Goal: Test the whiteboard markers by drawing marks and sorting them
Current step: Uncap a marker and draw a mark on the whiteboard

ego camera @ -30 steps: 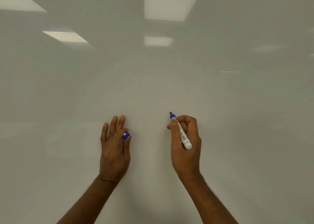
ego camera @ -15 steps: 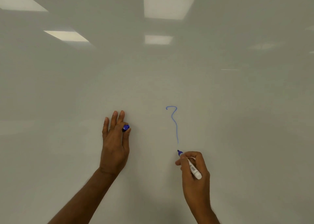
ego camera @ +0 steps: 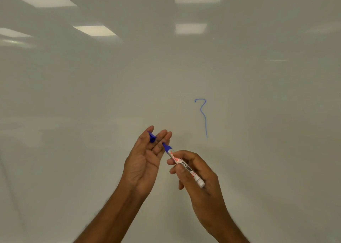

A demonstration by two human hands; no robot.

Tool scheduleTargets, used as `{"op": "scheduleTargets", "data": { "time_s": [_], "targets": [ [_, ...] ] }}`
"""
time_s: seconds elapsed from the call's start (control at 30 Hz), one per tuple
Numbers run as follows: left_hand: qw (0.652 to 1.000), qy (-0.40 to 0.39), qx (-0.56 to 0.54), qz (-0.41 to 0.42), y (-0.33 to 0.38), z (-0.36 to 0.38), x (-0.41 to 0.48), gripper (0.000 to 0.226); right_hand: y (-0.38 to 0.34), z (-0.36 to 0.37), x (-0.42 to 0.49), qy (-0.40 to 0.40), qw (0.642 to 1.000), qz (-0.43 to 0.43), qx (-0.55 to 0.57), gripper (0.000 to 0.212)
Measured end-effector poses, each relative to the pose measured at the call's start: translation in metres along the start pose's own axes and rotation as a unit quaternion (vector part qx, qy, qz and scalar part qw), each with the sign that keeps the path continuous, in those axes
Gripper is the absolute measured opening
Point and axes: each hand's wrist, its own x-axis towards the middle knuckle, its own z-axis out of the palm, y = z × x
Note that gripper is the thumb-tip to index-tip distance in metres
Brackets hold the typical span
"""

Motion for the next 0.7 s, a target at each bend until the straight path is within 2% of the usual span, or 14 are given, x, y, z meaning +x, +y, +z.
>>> {"op": "scheduleTargets", "data": {
  "time_s": [0.07,0.33,0.5,0.6,0.7],
  "targets": [
    [1.000,-0.007,0.023,0.000,-0.001,0.002,-0.008,0.034,-0.001,0.002,-0.001,-0.003,1.000,-0.001,0.006,0.034],
    [0.996,-0.046,0.071,-0.024,-0.016,0.004,-0.027,0.031,0.003,0.003,-0.004,0.011,1.000,-0.012,0.020,0.030],
    [0.998,-0.028,0.056,-0.022,-0.028,0.002,-0.033,0.030,0.010,0.000,-0.006,0.031,0.999,-0.014,0.027,0.023],
    [0.999,-0.008,0.044,-0.019,-0.036,-0.002,-0.037,0.030,0.016,0.000,-0.008,0.029,0.999,-0.009,0.023,0.027],
    [0.999,0.010,0.039,-0.024,-0.041,-0.012,-0.038,0.030,0.026,0.003,-0.011,0.013,1.000,0.007,0.024,0.021]
  ]
}}
